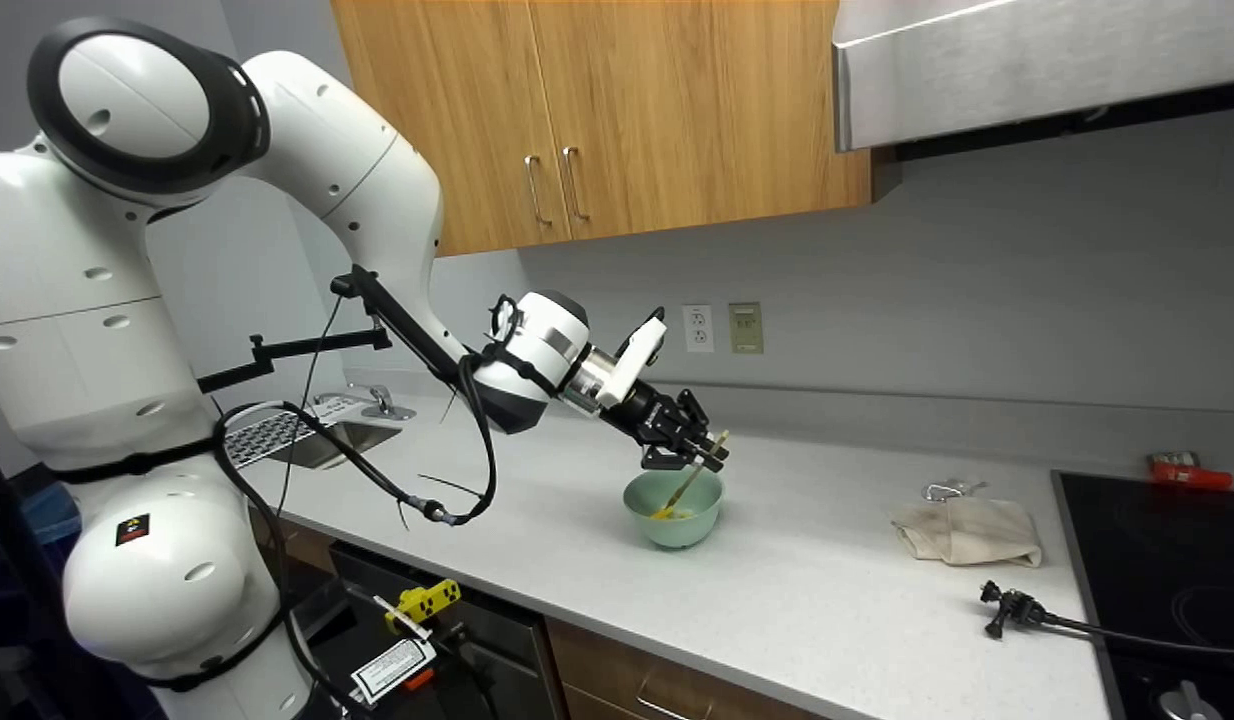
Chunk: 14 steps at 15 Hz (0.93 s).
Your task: Stir the contents in the green bowl
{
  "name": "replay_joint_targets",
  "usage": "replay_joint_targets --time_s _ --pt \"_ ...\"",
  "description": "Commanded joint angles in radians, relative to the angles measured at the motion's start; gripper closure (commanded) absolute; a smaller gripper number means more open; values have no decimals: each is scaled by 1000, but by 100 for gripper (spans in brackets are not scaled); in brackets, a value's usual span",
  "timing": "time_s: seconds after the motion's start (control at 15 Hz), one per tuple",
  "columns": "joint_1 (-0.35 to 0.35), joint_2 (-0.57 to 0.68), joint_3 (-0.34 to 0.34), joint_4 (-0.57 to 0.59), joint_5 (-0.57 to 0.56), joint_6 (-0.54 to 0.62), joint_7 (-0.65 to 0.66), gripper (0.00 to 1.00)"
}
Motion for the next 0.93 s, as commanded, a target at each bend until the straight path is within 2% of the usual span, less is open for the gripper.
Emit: replay_joint_targets --time_s 0.0,0.2,0.87 --pt "-5 -18 -7 -2 -89 19 61 96" --pt "-5 -2 -7 5 -171 12 122 96" --pt "-7 33 -8 -9 -313 -2 203 96"
